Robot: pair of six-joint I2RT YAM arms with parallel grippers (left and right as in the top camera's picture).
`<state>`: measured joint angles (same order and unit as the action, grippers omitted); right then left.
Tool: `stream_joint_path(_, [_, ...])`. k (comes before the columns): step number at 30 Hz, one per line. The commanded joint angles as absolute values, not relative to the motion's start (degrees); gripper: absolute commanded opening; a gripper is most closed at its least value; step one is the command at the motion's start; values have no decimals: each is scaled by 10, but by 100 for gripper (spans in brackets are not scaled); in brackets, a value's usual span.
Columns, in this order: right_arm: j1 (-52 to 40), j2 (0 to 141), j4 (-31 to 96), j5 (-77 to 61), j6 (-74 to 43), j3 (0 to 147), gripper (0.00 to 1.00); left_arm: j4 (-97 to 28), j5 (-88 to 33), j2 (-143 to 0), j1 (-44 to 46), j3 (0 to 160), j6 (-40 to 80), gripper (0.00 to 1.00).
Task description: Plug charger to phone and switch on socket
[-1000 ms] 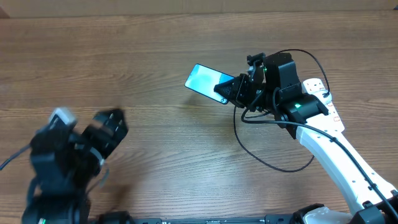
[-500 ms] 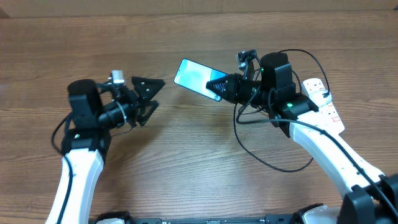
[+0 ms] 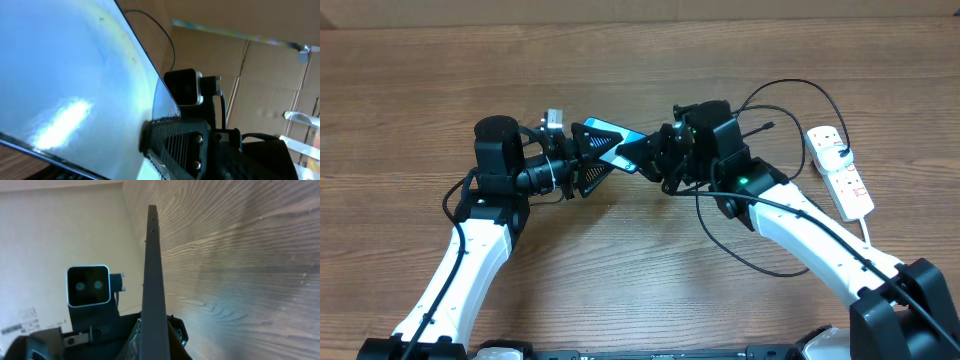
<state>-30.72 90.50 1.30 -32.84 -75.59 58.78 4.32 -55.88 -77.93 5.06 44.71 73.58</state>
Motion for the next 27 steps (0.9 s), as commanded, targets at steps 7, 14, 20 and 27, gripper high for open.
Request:
stream_joint_path(7, [-302,896,9,-363,-797,593,4,43,-507,-784,50,447,755,62])
stream_joint_path(14, [-302,896,9,-396,-827,593,4,2,-461,-784,49,447,820,51])
stream_joint_path(20, [-305,896,9,-396,-861,593,4,-6,-459,-784,49,447,919,41])
stream_joint_path(27, [-320,896,9,-361,-890,593,4,-6,-460,-784,50,447,980,31])
